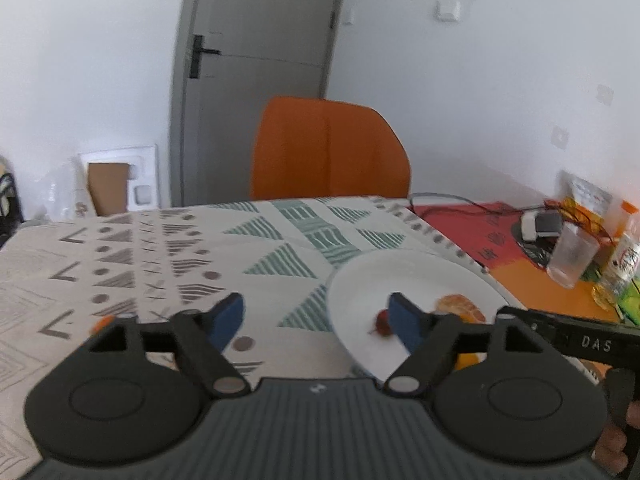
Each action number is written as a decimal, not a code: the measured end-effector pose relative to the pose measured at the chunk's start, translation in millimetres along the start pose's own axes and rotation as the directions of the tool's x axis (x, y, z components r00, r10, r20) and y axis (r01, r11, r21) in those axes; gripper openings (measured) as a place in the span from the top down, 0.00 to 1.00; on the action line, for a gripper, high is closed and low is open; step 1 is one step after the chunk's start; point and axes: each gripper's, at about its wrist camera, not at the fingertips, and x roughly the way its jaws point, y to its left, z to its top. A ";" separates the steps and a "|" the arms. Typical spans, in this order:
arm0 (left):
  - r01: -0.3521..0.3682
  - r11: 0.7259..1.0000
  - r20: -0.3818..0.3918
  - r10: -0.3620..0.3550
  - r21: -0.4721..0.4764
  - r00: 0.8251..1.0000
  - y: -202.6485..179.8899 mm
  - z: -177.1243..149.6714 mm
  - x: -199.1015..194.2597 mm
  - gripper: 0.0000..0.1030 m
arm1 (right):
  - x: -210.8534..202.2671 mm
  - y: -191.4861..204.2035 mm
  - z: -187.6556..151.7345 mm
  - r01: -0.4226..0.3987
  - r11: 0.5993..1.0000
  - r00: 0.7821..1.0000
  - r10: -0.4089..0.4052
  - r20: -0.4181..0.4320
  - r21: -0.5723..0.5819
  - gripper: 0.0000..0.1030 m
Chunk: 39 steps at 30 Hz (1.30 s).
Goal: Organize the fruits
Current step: 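Carry the small orange and pomelo onto the white plate and open both grippers, then move both open grippers back toward the remaining loose fruits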
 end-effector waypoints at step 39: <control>-0.158 0.978 0.008 0.160 -0.133 0.987 101.3 -39.8 -91.9 0.04 | -3.0 117.1 -25.4 -0.213 0.961 0.973 0.193 -0.123 -0.176 0.01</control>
